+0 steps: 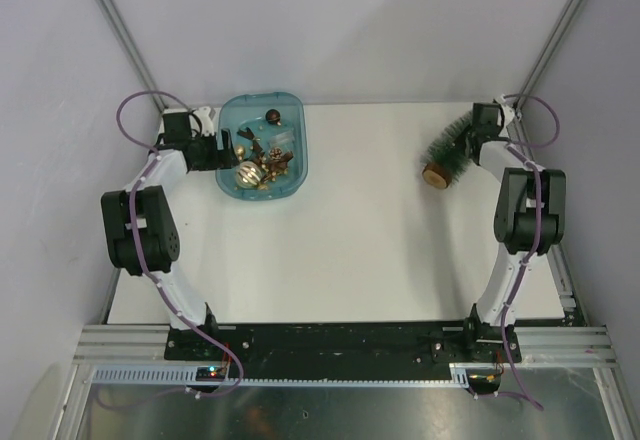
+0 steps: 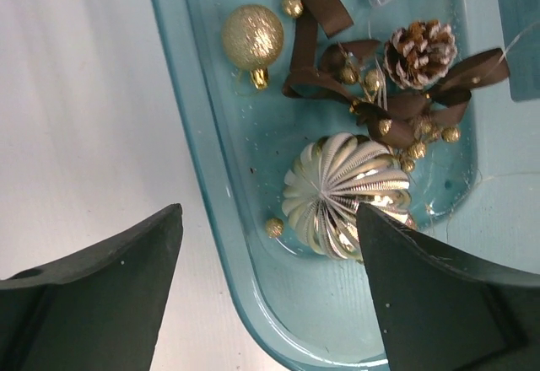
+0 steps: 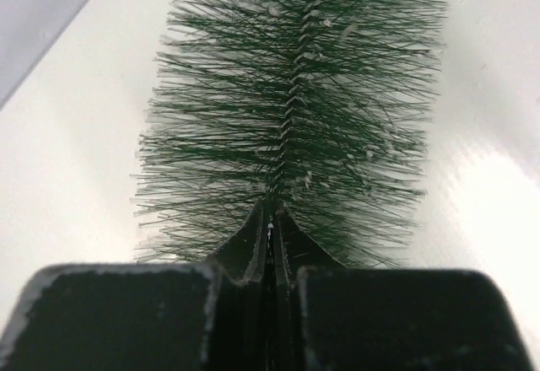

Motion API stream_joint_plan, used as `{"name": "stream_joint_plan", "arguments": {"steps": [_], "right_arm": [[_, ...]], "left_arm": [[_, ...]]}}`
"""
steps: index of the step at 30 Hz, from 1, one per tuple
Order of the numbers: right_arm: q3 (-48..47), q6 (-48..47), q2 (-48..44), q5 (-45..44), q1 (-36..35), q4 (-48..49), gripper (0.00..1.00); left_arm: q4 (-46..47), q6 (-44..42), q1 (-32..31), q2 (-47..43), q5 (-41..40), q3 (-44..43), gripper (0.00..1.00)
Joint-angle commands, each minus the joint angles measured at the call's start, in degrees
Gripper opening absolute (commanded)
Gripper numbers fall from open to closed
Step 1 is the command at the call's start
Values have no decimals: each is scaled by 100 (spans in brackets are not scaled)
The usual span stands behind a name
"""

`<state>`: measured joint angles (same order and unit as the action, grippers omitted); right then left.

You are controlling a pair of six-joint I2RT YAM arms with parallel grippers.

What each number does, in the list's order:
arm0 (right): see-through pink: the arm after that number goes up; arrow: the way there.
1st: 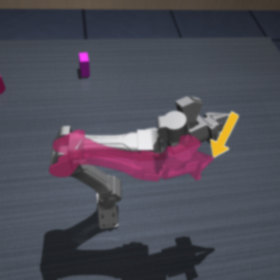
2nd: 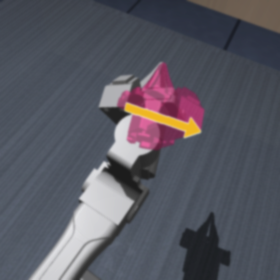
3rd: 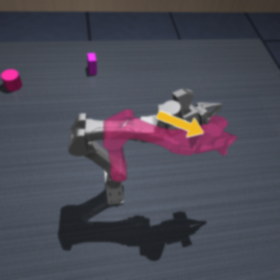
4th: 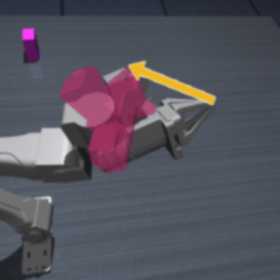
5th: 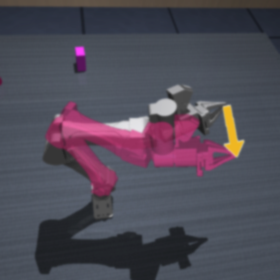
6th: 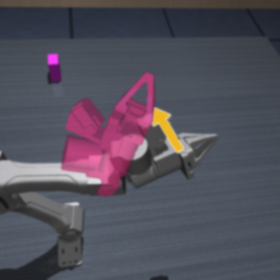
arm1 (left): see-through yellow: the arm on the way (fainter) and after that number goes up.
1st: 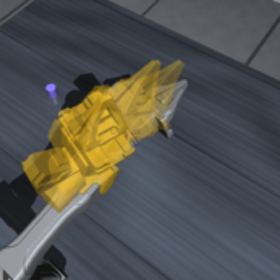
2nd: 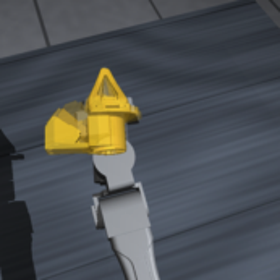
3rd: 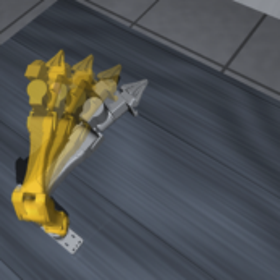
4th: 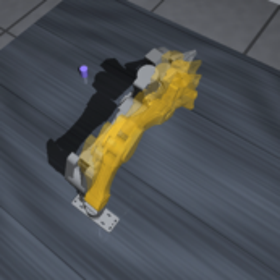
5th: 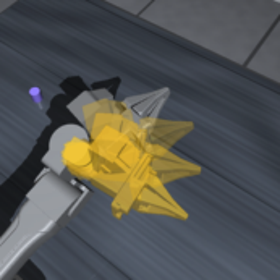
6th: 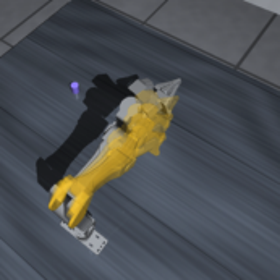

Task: Decorate the small christmas tree

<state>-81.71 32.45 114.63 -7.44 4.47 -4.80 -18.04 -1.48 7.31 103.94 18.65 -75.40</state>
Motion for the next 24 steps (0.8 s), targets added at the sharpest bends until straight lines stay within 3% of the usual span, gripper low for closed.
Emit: {"name": "stream_joint_plan", "arguments": {"steps": [1, 10, 18, 24], "right_arm": [[347, -406, -926, -331, -637, -108, 0], [2157, -868, -2994, -1397, -2547, 715, 0], [2639, -1279, -3430, -2860, -4211, 1239, 0], [3042, -1360, -3413, -3544, -4932, 1994, 0]], "left_arm": [[39, -32, 18, -171, 467, 292, 86], [41, -299, 8, -647, 803, 1114, 75], [-60, -455, -25, -1189, 1105, 1521, 69], [-202, -663, -70, -1485, 1183, 1804, 62]]}}
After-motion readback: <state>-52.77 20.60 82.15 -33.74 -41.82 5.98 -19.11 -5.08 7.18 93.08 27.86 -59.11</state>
